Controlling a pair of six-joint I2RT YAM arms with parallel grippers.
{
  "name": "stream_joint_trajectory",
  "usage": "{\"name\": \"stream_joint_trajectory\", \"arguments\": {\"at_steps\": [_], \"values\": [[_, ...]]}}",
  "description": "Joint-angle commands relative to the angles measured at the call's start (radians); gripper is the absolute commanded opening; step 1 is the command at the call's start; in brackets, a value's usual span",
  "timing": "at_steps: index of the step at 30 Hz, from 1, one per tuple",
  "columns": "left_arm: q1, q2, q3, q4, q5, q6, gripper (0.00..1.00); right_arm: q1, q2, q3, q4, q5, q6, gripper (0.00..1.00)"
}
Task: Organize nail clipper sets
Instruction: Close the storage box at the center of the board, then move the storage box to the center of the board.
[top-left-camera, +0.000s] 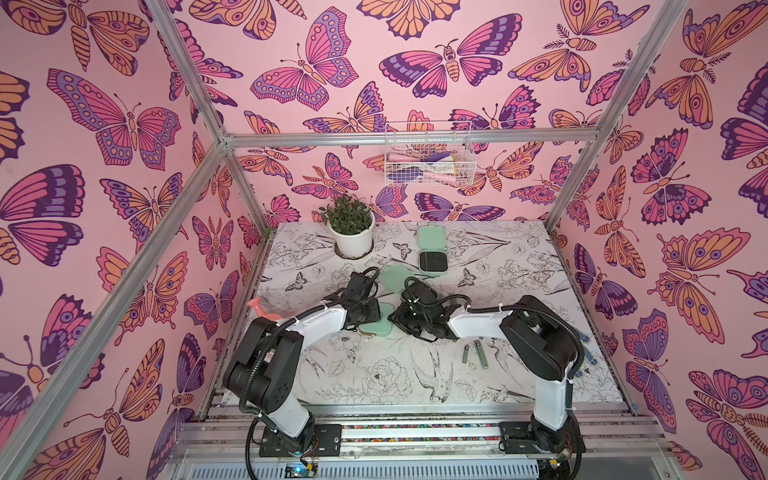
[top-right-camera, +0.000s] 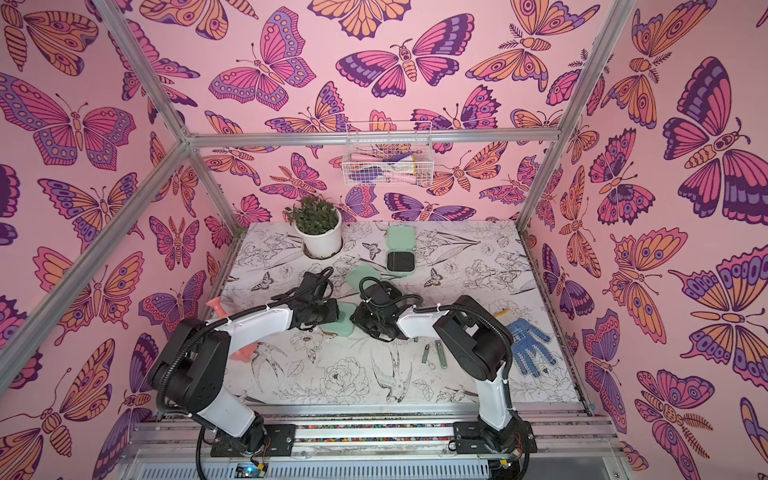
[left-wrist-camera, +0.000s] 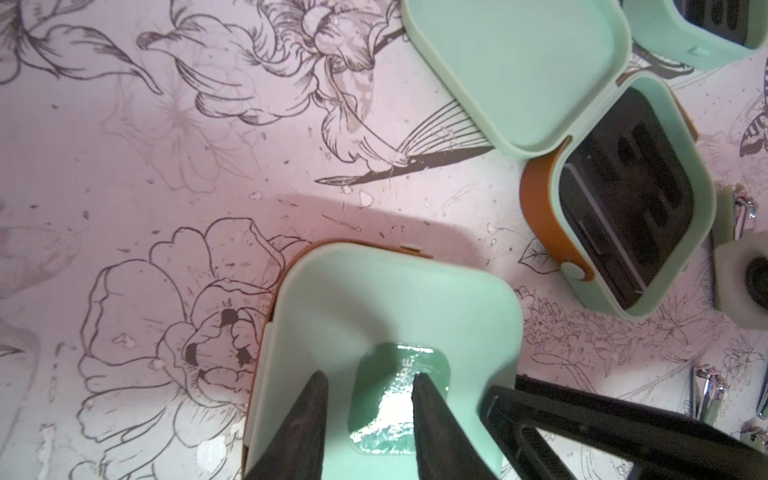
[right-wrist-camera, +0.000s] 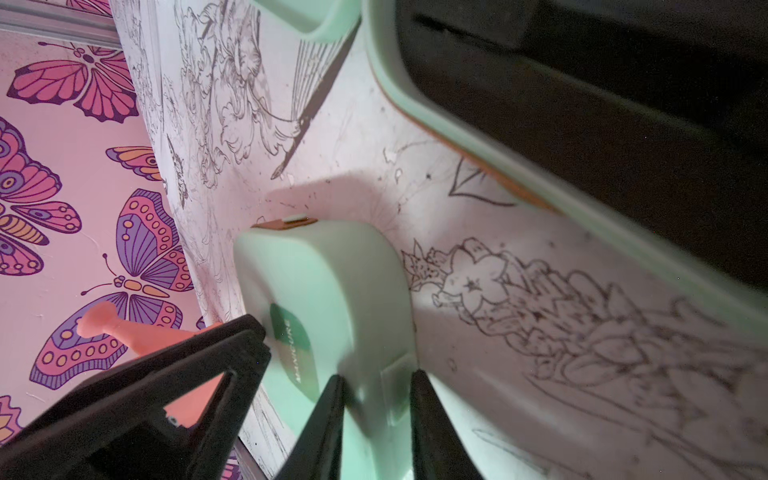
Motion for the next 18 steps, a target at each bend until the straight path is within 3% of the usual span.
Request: {"name": "stream_joint_trajectory", "arguments": {"at_steps": [1, 5, 8, 11, 18], "values": [[0.028, 0.1, -0.078, -0.189, -0.082, 0.008, 0.38, 0.01, 0.091, -0.047, -0.148, 0.017, 0.023, 0.28], [0.029, 0.084, -0.077, -0.205, -0.1, -0.009, 0.39, 0.008, 0.091, -0.049, -0.149, 0.017, 0.022, 0.28], [0.029, 0.061, -0.07, -0.226, -0.123, -0.017, 0.53, 0.007, 0.093, -0.048, -0.148, 0.014, 0.022, 0.28], [0.029, 0.043, -0.057, -0.254, -0.141, -0.021, 0.61, 0.007, 0.093, -0.046, -0.148, 0.012, 0.02, 0.28], [0.031, 0.086, -0.03, -0.263, -0.112, -0.021, 0.61, 0.005, 0.093, -0.046, -0.145, 0.008, 0.022, 0.28]]}}
